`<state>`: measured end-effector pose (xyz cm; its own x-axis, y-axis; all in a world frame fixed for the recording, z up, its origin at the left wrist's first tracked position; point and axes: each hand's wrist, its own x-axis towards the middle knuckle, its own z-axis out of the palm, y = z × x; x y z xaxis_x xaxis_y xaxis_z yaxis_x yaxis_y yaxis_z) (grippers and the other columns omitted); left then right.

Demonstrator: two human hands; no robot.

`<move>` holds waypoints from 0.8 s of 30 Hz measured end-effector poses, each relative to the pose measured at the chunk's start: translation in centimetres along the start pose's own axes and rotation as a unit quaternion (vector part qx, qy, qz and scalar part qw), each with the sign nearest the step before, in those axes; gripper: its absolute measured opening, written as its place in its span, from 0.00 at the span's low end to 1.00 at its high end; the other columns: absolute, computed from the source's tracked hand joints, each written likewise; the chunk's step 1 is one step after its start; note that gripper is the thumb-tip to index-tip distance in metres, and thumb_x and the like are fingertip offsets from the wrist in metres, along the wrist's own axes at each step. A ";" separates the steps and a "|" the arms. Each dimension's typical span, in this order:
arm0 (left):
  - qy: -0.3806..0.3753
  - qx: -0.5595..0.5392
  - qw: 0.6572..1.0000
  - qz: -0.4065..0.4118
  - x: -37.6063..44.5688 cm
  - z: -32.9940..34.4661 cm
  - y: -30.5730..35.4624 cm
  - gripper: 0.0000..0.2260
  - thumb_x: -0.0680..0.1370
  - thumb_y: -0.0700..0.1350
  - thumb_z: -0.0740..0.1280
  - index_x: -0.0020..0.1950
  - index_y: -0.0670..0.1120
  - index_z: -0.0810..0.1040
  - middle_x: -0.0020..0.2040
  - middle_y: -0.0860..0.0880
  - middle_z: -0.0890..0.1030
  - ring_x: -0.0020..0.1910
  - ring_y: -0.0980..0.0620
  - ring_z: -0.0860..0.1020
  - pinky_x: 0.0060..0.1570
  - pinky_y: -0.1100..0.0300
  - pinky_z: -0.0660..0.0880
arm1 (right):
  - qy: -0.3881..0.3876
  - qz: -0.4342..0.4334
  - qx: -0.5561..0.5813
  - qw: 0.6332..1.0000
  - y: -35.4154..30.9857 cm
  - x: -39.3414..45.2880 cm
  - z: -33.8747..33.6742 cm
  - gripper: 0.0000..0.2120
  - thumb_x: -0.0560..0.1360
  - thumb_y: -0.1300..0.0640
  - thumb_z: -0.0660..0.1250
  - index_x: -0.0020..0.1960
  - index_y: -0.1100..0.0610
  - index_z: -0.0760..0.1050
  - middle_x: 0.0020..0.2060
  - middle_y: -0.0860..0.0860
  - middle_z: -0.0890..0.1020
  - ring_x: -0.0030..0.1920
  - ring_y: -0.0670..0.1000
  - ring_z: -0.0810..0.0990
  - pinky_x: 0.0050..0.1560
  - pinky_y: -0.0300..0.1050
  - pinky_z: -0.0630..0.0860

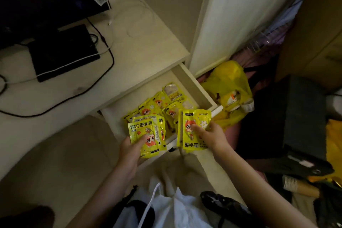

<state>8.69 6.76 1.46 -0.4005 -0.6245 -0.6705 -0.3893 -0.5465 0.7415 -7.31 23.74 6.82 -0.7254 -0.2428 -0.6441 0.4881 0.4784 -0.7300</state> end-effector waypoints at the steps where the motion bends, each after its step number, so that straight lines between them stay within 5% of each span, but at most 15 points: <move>1: 0.011 0.000 1.000 -0.001 0.5 0.4 0.1 0.06 0.74 0.41 0.71 0.50 0.47 0.81 0.46 0.46 0.85 0.45 0.47 0.83 0.49 0.49 0.79 | -0.013 0.002 -0.013 1.000 -0.6 1.1 0.0 0.13 0.72 0.52 0.72 0.53 0.54 0.75 0.47 0.51 0.82 0.47 0.52 0.82 0.50 0.50 0.80; 5: 0.072 0.000 0.997 -0.023 2.0 1.4 -0.1 0.11 0.73 0.46 0.72 0.55 0.46 0.80 0.50 0.46 0.83 0.50 0.47 0.81 0.46 0.57 0.78 | -0.073 0.008 -0.067 0.995 -2.8 5.2 0.2 0.13 0.72 0.53 0.72 0.53 0.54 0.75 0.49 0.53 0.83 0.49 0.55 0.83 0.52 0.55 0.80; 13: 0.200 -0.031 0.977 -0.069 3.3 2.6 -1.6 0.16 0.73 0.46 0.72 0.59 0.43 0.78 0.53 0.43 0.82 0.54 0.44 0.79 0.49 0.54 0.73 | -0.209 0.012 -0.199 0.957 -4.8 11.9 2.7 0.18 0.72 0.49 0.71 0.58 0.56 0.75 0.52 0.53 0.82 0.54 0.54 0.82 0.56 0.55 0.79; 16: 0.202 -0.036 0.976 -0.078 4.0 2.6 -1.7 0.13 0.74 0.46 0.72 0.57 0.45 0.80 0.51 0.45 0.83 0.52 0.45 0.80 0.51 0.52 0.76 | -0.236 0.009 -0.232 0.944 -4.6 13.6 4.8 0.18 0.72 0.50 0.71 0.58 0.55 0.75 0.51 0.51 0.82 0.52 0.51 0.82 0.52 0.49 0.80; 21: 0.186 0.035 0.978 -0.083 5.7 2.4 -1.9 0.11 0.75 0.45 0.70 0.56 0.44 0.80 0.49 0.45 0.83 0.45 0.47 0.81 0.35 0.60 0.75 | -0.222 0.015 -0.314 0.923 -3.5 15.8 7.2 0.16 0.73 0.51 0.71 0.56 0.56 0.74 0.48 0.51 0.82 0.41 0.47 0.81 0.37 0.39 0.79; 24: 0.174 0.058 0.978 -0.099 6.6 2.0 -2.4 0.11 0.75 0.43 0.70 0.57 0.44 0.79 0.49 0.45 0.82 0.46 0.47 0.80 0.37 0.59 0.75 | -0.213 0.026 -0.340 0.916 -2.8 16.6 7.7 0.13 0.73 0.52 0.70 0.55 0.52 0.71 0.47 0.48 0.78 0.39 0.45 0.78 0.33 0.36 0.75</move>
<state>5.28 5.07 -4.74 -0.0091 -0.6760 -0.7369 -0.5307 -0.6213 0.5765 -16.99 11.82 -3.57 -0.3835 -0.4424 -0.8107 -0.0027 0.8783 -0.4780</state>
